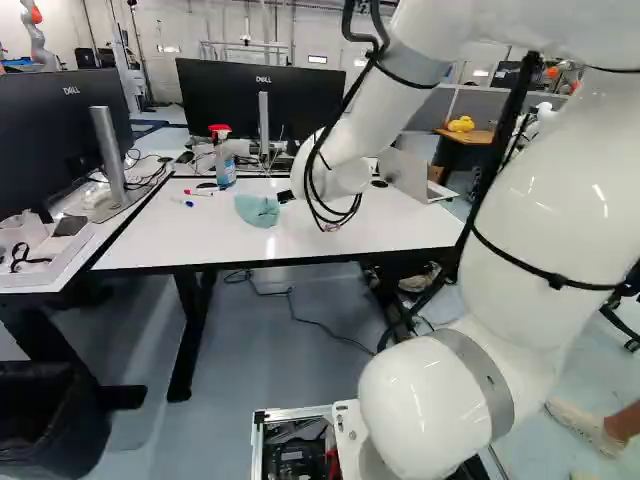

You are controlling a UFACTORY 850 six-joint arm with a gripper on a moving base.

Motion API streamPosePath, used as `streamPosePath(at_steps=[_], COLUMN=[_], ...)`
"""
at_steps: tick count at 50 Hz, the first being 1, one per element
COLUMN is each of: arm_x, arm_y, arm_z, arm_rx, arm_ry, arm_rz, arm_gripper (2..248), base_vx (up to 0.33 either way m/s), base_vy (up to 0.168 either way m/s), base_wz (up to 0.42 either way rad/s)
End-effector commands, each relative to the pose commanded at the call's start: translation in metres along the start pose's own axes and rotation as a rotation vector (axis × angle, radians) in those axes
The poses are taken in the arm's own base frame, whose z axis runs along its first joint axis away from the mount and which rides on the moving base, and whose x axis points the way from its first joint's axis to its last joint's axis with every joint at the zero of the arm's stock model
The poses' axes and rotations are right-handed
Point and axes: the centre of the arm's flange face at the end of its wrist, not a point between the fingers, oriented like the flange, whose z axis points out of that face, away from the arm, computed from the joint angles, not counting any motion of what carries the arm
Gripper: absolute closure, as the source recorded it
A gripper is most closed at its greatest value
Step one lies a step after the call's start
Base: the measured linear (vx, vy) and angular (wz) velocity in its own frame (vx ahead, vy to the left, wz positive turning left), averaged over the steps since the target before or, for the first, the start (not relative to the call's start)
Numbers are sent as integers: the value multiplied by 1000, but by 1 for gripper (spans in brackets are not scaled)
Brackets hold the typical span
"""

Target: Clean the table with the green towel

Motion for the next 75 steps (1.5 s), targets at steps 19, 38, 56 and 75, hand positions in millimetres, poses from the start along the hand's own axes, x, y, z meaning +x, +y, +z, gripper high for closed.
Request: streamPosePath(at_steps=[19, 38, 56, 75], arm_x=[-47, -85, -111, -128], arm_y=[28, 43, 50, 53], arm_z=[-39, -70, -90, -103], arm_rx=[-62, -110, -143, -164], arm_ry=[92, 161, 207, 235], arm_rz=[32, 53, 66, 73], arm_gripper=[3, 3, 3, 3], base_vx=[0, 0, 0, 0], base_vy=[0, 0, 0, 0], base_wz=[0, 0, 0, 0])
